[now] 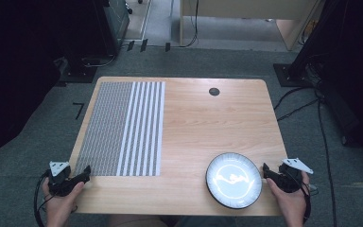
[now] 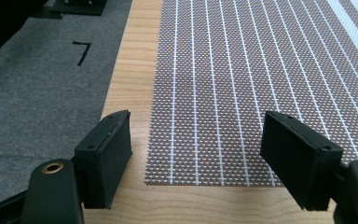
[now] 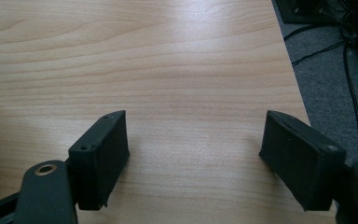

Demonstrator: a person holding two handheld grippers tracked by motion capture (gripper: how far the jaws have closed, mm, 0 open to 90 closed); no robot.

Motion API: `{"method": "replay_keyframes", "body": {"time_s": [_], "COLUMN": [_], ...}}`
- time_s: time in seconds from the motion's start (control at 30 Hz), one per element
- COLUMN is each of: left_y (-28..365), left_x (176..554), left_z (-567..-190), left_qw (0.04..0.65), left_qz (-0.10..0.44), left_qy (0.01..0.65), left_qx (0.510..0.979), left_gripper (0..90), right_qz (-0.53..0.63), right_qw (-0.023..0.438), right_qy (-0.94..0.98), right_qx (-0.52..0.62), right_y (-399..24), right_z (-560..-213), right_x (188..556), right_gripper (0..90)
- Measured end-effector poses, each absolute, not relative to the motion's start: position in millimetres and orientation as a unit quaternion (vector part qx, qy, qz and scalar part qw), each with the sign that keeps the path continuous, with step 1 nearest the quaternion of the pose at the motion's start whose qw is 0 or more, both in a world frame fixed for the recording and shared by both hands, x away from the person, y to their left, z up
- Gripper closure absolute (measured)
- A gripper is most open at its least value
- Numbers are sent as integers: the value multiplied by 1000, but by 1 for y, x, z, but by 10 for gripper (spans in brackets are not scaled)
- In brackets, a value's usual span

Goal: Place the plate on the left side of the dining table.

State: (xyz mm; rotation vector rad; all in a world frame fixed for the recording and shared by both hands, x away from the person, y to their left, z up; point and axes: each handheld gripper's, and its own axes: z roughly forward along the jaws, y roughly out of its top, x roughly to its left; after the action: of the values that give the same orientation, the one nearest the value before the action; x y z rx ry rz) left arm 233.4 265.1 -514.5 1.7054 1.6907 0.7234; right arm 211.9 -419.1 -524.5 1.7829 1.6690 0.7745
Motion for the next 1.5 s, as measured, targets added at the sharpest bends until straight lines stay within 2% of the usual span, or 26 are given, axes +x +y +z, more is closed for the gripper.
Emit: {"method": "replay_keyframes", "body": {"time_s": [0.03,0.17,0.57,0.8,0.93,1.2,1.5], "left_y": [265,266,264,265,264,267,260], "left_x": [233,233,233,233,232,231,230], "left_z": [-515,-514,-515,-514,-514,-513,-512], "left_qw": [312,315,313,317,315,326,312], "left_qz": [274,272,273,274,276,270,288], "left_qy": [641,642,639,639,637,640,634], "left_qx": [646,644,648,645,647,641,646], "left_gripper": [247,247,251,252,254,255,255], "right_qz": [287,281,284,306,305,321,340], "right_qw": [286,287,290,317,354,377,372], "right_qy": [622,617,606,572,558,556,564], "right_qx": [670,677,684,692,685,667,655], "right_y": [-419,-420,-420,-421,-415,-398,-385], "right_z": [-525,-525,-520,-503,-491,-477,-473], "right_x": [212,213,209,200,195,189,183], "right_gripper": [178,150,148,157,171,191,191]}}
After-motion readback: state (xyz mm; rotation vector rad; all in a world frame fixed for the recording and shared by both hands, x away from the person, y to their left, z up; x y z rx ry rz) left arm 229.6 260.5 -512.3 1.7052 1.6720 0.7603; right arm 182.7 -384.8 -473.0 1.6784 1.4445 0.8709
